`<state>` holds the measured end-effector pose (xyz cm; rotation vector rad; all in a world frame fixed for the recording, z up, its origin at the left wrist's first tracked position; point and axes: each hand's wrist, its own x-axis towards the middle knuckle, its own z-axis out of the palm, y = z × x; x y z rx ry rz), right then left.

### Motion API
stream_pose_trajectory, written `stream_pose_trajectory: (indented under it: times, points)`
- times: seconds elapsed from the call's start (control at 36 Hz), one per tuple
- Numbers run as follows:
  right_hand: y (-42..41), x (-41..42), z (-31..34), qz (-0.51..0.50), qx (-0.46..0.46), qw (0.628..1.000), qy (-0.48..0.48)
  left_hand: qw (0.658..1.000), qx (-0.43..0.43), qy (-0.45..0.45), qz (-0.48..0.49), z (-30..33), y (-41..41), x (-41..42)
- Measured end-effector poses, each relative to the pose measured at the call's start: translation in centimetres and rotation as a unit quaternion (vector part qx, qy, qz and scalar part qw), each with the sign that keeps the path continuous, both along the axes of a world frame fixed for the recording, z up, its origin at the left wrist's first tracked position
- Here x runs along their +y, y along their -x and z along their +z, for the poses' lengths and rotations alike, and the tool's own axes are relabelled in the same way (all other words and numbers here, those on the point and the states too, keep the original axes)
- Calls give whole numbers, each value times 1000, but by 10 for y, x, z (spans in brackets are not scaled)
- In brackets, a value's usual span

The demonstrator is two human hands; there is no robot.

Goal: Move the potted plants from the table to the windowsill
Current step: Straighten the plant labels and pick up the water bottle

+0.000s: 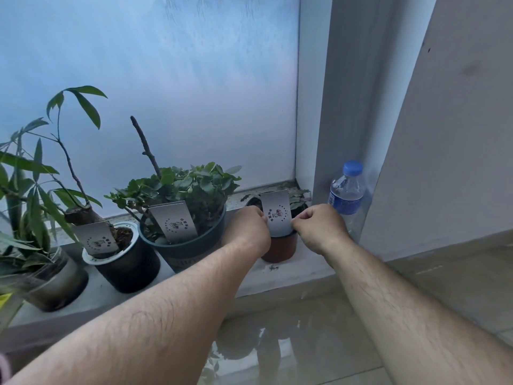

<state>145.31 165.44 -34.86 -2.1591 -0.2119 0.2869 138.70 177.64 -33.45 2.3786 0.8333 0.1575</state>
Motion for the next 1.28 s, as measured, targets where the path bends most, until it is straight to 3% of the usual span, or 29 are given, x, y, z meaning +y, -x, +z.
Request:
stream_pose_trajectory:
  times: [0.28,0.64,0.83,1.08,1.28]
  points:
    - [-1,-1,2,-6,-16,1000,5,999,-16,-24,13,7,12,-6]
    - [1,-6,16,10,-63,998,-15,991,-127,21,-34,11,81,-15]
    - [42,2,43,101,-103,990,2,991,-105,0,-76,20,171,15]
    - [110,34,46,234,-113,964,64,997,-70,-23,-25,30,271,86]
    - [146,45,56,268,-126,949,109,997,-34,-71,-28,54,339,151]
